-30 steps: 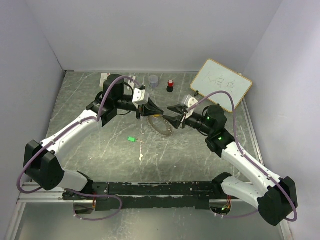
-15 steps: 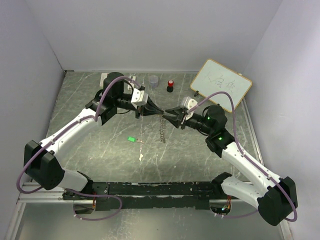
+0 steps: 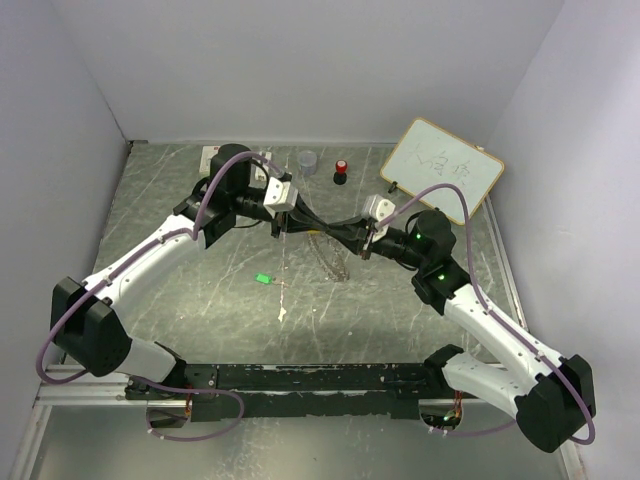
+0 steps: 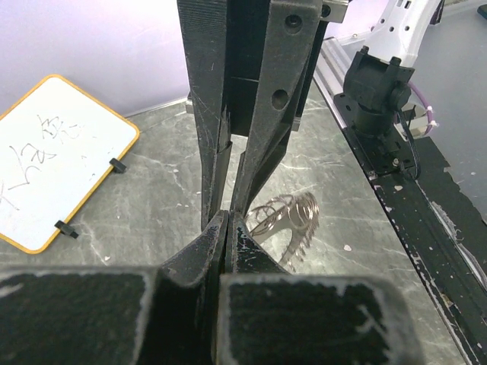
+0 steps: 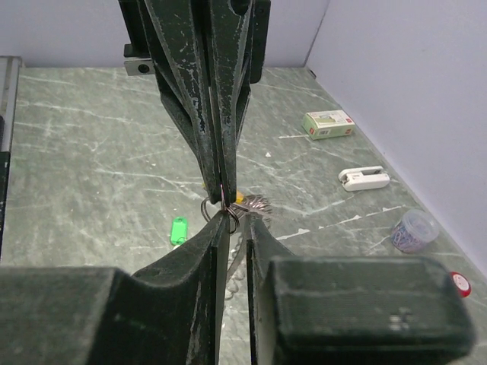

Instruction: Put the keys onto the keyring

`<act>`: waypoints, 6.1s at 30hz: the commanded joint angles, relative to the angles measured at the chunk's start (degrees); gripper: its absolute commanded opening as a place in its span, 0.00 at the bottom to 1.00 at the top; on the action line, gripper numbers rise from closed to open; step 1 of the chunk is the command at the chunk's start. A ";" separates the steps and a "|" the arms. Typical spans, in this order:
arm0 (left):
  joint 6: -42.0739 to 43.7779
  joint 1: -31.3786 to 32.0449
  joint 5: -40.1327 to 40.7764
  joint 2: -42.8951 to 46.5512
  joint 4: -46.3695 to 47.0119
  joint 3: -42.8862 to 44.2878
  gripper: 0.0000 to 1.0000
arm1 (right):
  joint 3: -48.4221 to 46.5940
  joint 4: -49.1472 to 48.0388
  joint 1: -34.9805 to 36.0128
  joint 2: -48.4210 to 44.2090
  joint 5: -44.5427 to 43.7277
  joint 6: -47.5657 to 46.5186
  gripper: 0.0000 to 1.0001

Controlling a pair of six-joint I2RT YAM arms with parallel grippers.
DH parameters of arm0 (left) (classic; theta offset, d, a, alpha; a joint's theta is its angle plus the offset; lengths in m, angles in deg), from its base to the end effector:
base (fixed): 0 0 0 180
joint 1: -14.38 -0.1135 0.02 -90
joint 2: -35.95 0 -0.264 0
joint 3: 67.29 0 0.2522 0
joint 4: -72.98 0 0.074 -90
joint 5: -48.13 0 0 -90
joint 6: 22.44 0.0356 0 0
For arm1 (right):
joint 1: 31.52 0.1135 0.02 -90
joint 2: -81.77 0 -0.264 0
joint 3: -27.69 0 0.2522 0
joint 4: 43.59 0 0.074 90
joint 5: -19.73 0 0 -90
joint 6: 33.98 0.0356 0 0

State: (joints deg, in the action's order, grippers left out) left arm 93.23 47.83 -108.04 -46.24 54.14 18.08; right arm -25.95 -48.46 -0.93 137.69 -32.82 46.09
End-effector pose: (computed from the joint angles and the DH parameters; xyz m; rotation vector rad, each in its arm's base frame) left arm 0.2499 -0.2041 0.3652 1.5065 1.0219 -1.1448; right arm 0.1837 0.1338 0.3267 -1.0160 1.2200 0.7797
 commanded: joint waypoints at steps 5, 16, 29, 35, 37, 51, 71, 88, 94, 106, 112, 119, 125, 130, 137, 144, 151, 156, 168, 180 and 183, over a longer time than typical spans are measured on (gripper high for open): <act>1.75 -0.41 -3.13 -0.51 0.31 2.61 0.07 | -1.83 -2.44 -0.27 0.60 2.54 -0.08 0.04; 0.43 -0.42 0.69 0.07 2.09 1.33 0.07 | -0.85 -2.24 -0.27 -1.49 -1.03 1.04 0.00; -1.15 -0.45 5.30 3.51 7.14 -3.26 0.07 | -0.26 -2.55 -0.27 -3.56 -6.50 3.39 0.00; -1.11 -0.46 5.27 3.44 7.28 -3.73 0.07 | -0.17 -2.79 -0.29 -4.22 -7.80 3.91 0.00; -1.10 -0.41 5.18 3.42 7.36 -3.86 0.07 | -0.11 -3.00 -0.27 -4.28 -8.00 4.04 0.00; -1.62 -0.41 5.50 2.78 8.13 -3.38 0.07 | -0.80 -3.65 -0.31 -3.23 -5.95 4.77 0.00; -2.84 -0.41 6.23 1.94 8.64 -2.88 0.09 | -1.23 -4.42 -0.35 -2.46 -5.98 5.01 0.00; -5.85 -0.43 10.19 4.13 12.32 -6.77 0.31 | -2.15 -1.28 -0.36 -3.92 -9.08 3.43 0.00; -14.13 -0.50 20.96 9.89 26.11 -16.96 0.31 | -1.88 -2.08 -0.36 -4.58 -11.70 4.07 0.00; -28.45 -0.44 26.42 14.48 47.15 -32.28 0.38 | -0.46 -6.37 -0.44 -4.20 -19.62 7.96 0.00; -31.71 -0.41 32.06 15.26 51.27 -37.71 0.37 | -1.00 -5.04 -0.44 -2.17 -20.98 8.14 0.00; -34.45 -0.54 54.26 24.51 45.54 -42.55 0.38 | -0.11 -8.92 -0.40 5.63 -17.72 10.73 0.00; -35.05 -0.94 64.93 30.84 40.28 -44.36 0.39 | -1.33 -20.52 -0.44 17.65 -12.28 15.04 0.00; -35.16 -1.21 65.37 32.26 39.89 -45.26 0.39 | -7.29 -29.66 -0.45 30.57 -6.70 19.50 0.00; -35.52 -1.48 64.18 31.34 40.07 -45.18 0.39 | -5.00 -33.16 -3.21 34.75 -7.12 22.71 0.00; -36.62 -1.66 63.14 28.25 43.70 -45.91 0.38 | 5.48 -26.95 -8.61 29.04 -10.63 22.97 0.04; -37.21 -1.75 62.30 27.24 44.66 -46.00 0.37 | 15.48 -20.74 -10.38 15.10 -22.58 26.56 0.41; -37.60 -1.92 61.97 27.65 44.45 -46.01 0.37 | 13.71 -12.54 -10.37 8.75 -25.27 24.56 0.46; -40.02 -1.99 59.49 21.80 34.39 -38.78 0.38 | -3.35 6.86 -9.06 26.01 -20.68 23.28 0.41; -40.90 -2.16 58.79 17.82 36.74 -38.73 0.37 | -7.09 4.14 -7.39 39.19 -18.21 24.12 0.38; -40.66 -2.23 59.01 17.54 37.14 -38.74 0.37 | -8.42 3.64 -7.26 41.79 -18.17 24.19 0.38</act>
State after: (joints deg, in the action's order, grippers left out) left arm 52.95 46.26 -47.76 -28.43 89.46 -22.13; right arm -31.83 -43.30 -8.52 176.96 -51.61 70.24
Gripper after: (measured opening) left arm 0.374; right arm 0.385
